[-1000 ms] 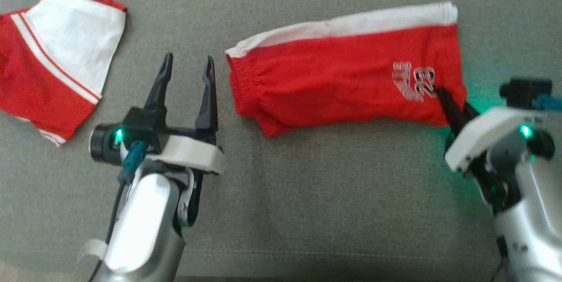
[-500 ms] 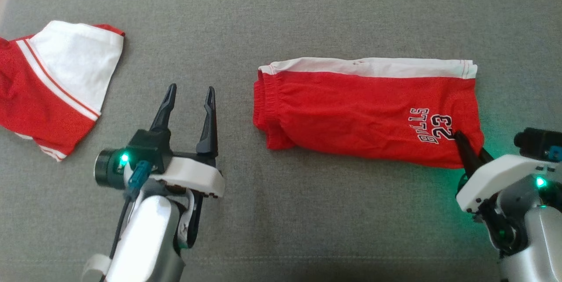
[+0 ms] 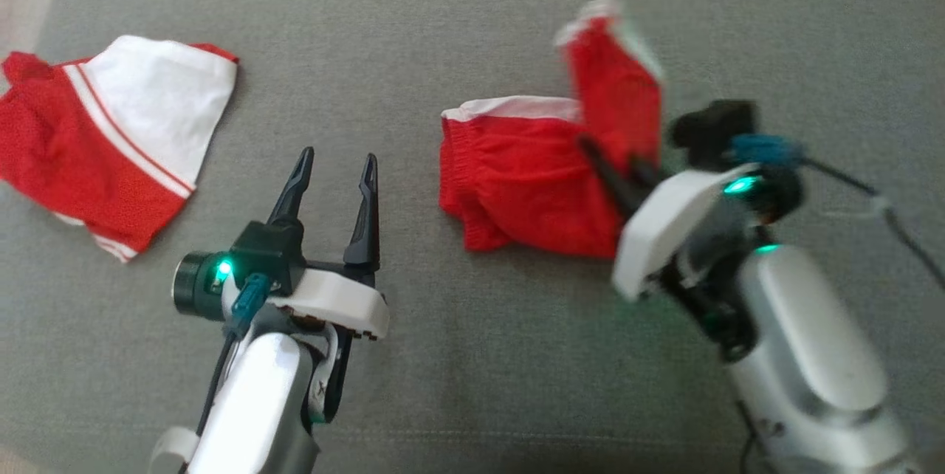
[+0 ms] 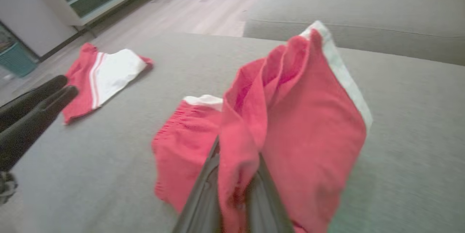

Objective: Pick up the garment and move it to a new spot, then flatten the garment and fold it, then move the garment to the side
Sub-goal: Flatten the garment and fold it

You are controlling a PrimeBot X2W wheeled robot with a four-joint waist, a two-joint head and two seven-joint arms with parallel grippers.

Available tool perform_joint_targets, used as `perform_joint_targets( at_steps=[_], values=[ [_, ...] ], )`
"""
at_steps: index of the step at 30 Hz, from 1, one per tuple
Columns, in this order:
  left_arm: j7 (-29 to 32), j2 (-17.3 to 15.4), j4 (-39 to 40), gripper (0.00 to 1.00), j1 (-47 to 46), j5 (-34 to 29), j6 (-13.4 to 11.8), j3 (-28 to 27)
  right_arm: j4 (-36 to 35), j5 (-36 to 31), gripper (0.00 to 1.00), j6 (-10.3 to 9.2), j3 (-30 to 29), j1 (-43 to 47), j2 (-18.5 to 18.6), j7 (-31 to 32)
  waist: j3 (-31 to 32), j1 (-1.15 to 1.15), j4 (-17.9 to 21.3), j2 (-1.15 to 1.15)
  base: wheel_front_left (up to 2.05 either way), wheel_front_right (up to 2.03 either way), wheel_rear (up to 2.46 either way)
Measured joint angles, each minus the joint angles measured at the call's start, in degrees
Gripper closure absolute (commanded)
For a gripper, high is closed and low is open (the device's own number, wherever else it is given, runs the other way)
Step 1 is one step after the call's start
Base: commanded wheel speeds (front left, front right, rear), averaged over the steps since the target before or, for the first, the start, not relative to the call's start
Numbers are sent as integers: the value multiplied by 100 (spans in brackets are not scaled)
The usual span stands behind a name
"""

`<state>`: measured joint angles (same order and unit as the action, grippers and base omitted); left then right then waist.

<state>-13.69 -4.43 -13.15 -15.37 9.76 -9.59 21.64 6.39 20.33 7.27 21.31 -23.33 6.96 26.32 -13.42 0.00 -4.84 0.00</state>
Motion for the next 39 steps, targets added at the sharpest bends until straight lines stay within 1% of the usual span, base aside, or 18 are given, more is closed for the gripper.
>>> perform_joint_targets(
  at_steps=[5,10,11,12,14,17,21,23,25,28,33,37,39],
  values=[
    [-2,5,-27,0,0,58,-1,21,344,328,100,0,780,8,-187,-86,6,0,-168,0,0,0,0],
    [-3,11,-49,0,0,58,-1,32,643,444,100,0,1078,21,-246,-243,-33,0,-250,0,0,0,0],
    [-4,11,-57,0,-1,58,-2,32,712,444,82,0,1118,21,-249,-300,-45,0,-260,0,0,0,0],
    [-10,12,-68,0,-1,58,-2,33,764,444,0,0,1138,21,-249,-365,-58,0,-265,0,0,0,0],
    [-10,12,-90,0,-2,59,-5,32,828,425,0,0,1144,21,-249,-497,-82,0,-263,0,0,0,0],
    [-14,14,-120,0,-4,102,-8,32,825,319,0,0,1068,29,-256,-890,-103,0,-234,0,0,0,0],
    [-47,12,-132,0,-5,115,-57,29,436,311,0,0,964,62,-260,-1748,-101,0,-170,0,0,0,0],
    [-52,10,-134,0,-5,115,-58,26,257,249,0,0,828,81,-257,-2054,-93,0,-124,0,0,0,0],
    [-52,4,-134,0,-5,116,-59,25,100,170,0,0,536,193,-234,-2308,-81,0,-74,0,0,0,0],
    [-53,-16,-135,0,-5,115,-74,20,-59,3,0,0,-36,504,-152,-2531,-55,0,3,0,0,0,0],
    [-53,-93,-121,0,-3,114,-138,16,-279,-304,0,0,-1132,1044,-63,-2654,7,0,140,0,0,0,0],
    [-43,-186,-38,0,3,108,-202,9,-457,-504,0,0,-1764,1467,-64,-2658,60,0,248,0,0,0,0],
    [-20,-247,14,0,5,103,-234,2,-533,-545,0,0,-1965,1655,-70,-2658,98,0,290,0,0,0,0]
  ],
)
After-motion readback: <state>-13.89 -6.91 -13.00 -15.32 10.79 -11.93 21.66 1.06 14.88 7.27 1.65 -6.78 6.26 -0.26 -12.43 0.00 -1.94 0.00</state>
